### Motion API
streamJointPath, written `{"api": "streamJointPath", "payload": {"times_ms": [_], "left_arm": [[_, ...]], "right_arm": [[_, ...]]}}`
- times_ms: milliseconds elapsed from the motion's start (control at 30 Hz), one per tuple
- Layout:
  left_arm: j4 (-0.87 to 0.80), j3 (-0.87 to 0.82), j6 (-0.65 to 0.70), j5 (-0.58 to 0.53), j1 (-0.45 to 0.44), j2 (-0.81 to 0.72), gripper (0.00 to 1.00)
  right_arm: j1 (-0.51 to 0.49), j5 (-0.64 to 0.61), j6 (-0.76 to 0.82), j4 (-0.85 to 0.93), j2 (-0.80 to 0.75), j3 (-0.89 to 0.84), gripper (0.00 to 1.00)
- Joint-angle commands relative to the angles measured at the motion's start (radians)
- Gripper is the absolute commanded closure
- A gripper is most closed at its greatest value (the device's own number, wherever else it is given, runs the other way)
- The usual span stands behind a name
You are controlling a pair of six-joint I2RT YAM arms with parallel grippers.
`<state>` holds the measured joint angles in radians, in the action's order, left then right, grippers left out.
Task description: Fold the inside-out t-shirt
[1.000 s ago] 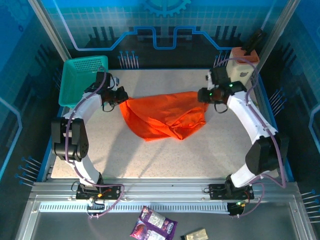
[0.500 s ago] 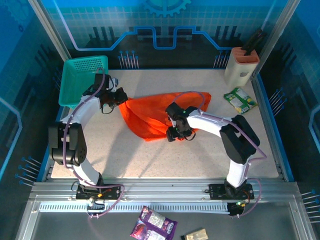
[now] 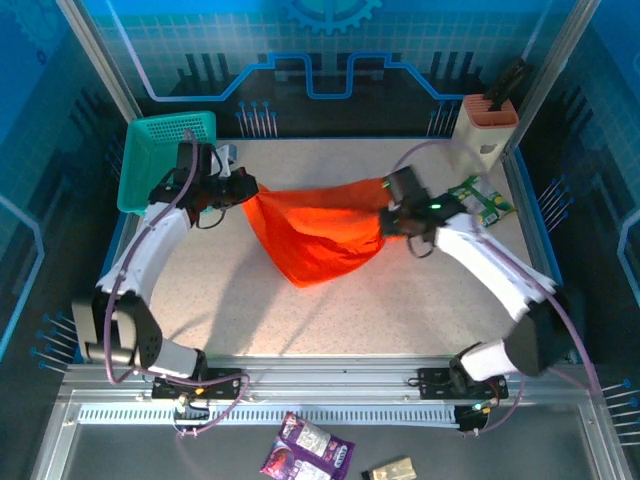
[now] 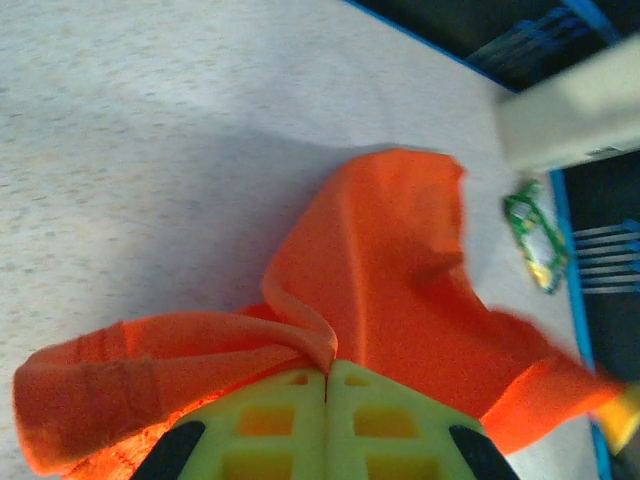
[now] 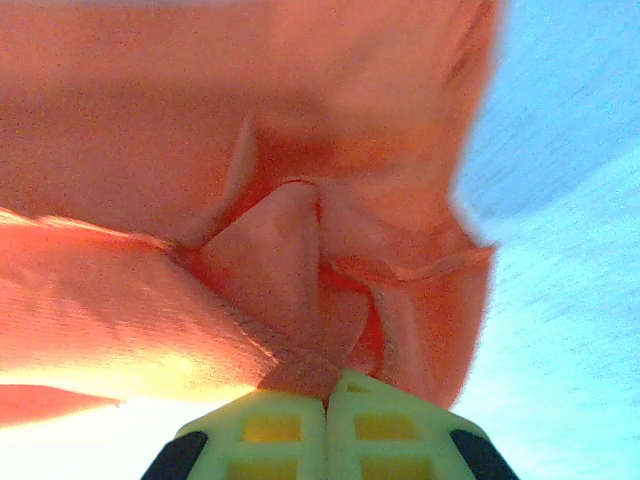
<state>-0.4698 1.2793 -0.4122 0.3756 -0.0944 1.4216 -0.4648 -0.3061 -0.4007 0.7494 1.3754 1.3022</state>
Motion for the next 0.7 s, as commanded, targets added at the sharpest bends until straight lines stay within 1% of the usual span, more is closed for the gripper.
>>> {"api": "streamJointPath", "payload": {"times_ms": [0,100,200,333,400,500,633,667], "left_arm": [[-0.034,0.06,0.015,0.087,-0.046,-0.11,1.0],[-0.019,0.074,-0.006,0.125,-0.1,-0.181,1.0],[0.0,0.091,-0.031,0.151,-0.152,-0.232,1.0],[0.139,0.034,-0.145,0.255,-0.173,-0.289,1.0],[0.175,-0.017,-0.178,0.245,-0.173,-0.314,1.0],[0.119,-0.102,-0.182,0.114,-0.173,-0.338,1.0],[0.04,-0.294,-0.227,-0.097,-0.168,-0.348,1.0],[0.029,-0.35,-0.25,-0.15,-0.164,-0.353,1.0]], "right_arm": [[0.105,-0.043,0.072,0.06,-0.131,0.142,1.0],[0.189,-0.028,0.127,0.063,-0.139,0.333,1.0],[0.22,-0.02,0.176,0.051,-0.074,0.555,1.0],[0.224,0.051,0.195,0.051,0.112,0.814,1.0],[0.22,0.109,0.185,0.039,0.207,0.896,1.0],[0.183,0.176,0.186,0.013,0.35,0.988,1.0],[0.107,0.277,0.197,-0.006,0.561,1.07,1.0],[0.087,0.307,0.201,0.014,0.629,1.125,1.0]]}}
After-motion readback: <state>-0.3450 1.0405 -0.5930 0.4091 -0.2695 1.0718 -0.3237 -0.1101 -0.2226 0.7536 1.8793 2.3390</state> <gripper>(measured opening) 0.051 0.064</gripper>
